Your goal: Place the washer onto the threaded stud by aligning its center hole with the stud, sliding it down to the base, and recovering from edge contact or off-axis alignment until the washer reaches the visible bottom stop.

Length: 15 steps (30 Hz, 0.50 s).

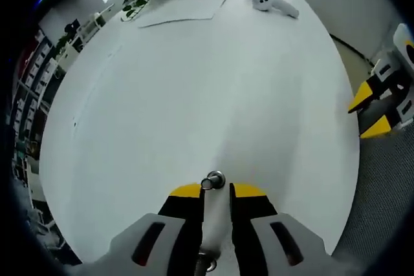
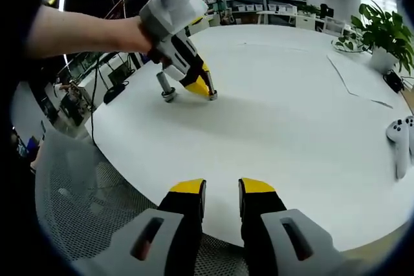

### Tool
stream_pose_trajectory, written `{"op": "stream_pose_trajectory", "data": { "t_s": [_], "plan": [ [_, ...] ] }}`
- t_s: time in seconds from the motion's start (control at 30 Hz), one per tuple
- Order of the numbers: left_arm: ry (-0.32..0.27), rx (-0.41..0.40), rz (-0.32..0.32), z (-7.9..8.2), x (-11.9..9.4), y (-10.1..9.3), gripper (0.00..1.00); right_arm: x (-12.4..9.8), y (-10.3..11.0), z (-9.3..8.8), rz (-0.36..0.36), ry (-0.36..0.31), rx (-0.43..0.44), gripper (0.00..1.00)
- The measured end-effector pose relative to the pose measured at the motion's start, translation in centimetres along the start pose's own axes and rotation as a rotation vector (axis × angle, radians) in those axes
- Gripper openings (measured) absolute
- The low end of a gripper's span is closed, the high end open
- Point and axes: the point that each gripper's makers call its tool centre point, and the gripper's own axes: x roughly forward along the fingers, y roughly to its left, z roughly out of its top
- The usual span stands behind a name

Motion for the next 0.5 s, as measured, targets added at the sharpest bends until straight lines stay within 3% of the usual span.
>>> {"op": "stream_pose_trajectory", "data": {
  "t_s": [0.13,0.33,0.5],
  "plan": [
    [-0.073,-0.031,0.036,0.5,-1.3,0.2,0.13,0.0,-0.1,0.0,-0.003,0.0,0.0,0.24],
    [-0.122,-0.094,0.048,-0.7,-3.1,-0.3,0.14,0.1,0.0,-0.1,-0.003,0.01,-0.012,0.24],
    [-0.155,-0.098,0.072,-2.2,-4.3,-1.2,0.14,0.1,0.0,-0.2,-0.004,0.015,-0.019,0.24]
  ]
}}
